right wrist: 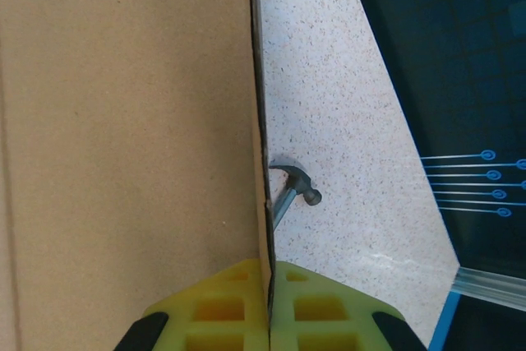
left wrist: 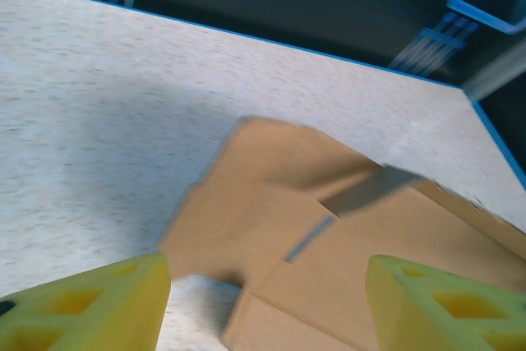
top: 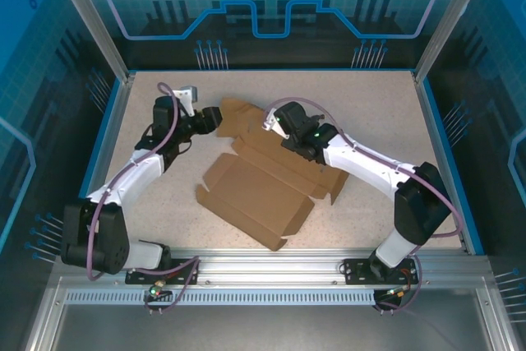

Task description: Fold the paper box

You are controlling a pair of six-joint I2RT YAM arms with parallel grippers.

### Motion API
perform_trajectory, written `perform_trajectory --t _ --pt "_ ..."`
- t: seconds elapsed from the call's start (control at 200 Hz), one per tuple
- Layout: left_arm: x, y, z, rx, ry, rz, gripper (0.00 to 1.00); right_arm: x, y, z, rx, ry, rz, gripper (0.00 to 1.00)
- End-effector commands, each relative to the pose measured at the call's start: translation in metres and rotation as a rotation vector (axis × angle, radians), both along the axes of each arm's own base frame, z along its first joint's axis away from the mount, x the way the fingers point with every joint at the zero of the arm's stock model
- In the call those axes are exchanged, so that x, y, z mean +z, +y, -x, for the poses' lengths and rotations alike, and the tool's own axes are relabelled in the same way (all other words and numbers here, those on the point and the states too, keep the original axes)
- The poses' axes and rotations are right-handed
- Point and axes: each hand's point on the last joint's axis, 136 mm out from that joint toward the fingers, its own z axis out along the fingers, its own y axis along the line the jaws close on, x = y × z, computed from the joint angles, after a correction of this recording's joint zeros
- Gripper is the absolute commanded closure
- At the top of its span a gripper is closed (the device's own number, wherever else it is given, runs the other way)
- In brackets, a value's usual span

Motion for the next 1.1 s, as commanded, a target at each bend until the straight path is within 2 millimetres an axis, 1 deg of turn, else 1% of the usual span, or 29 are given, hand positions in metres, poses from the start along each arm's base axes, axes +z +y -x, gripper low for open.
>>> perform_trajectory --t 0.0,0.19,0.25,0.42,0.57,0.73,0.8,0.87,0.991,1.011,1.096 --pt "-0.013 0.030 0.000 0.106 0.042 -0.007 0.34 0.020 0.002 -0.003 0.008 -0.114 0.047 1.00" --pt "-0.033 0.058 -0.006 0.194 0.093 0.021 0.34 0.022 0.008 -0.004 0.026 -0.202 0.139 1.00" --pt "-0.037 0.061 -0.008 0.201 0.109 0.025 0.34 0.021 0.011 -0.005 0.035 -0.221 0.164 1.00" --pt "-0.041 0.065 -0.014 0.209 0.127 0.008 0.34 0.016 0.015 -0.008 0.050 -0.261 0.243 1.00" --pt "-0.045 0.071 -0.021 0.214 0.156 -0.007 0.34 0.012 0.017 -0.009 0.062 -0.292 0.275 1.00" --pt "-0.051 0.093 -0.030 0.264 0.188 -0.013 0.33 0.009 0.020 -0.009 0.079 -0.328 0.278 1.00" --pt "-0.057 0.099 -0.037 0.269 0.216 0.006 0.33 0.006 0.021 -0.010 0.086 -0.348 0.292 1.00" --pt "-0.063 0.099 -0.043 0.260 0.249 0.019 0.33 0.004 0.022 -0.011 0.093 -0.363 0.305 1.00" --pt "-0.070 0.092 -0.057 0.222 0.280 0.050 0.33 -0.001 0.022 -0.012 0.101 -0.366 0.323 1.00" --pt "-0.071 0.091 -0.060 0.217 0.286 0.054 0.34 0.003 0.024 -0.013 0.098 -0.384 0.305 1.00" --pt "-0.083 0.088 -0.069 0.199 0.329 0.067 0.34 0.003 0.026 -0.013 0.103 -0.389 0.304 1.00"
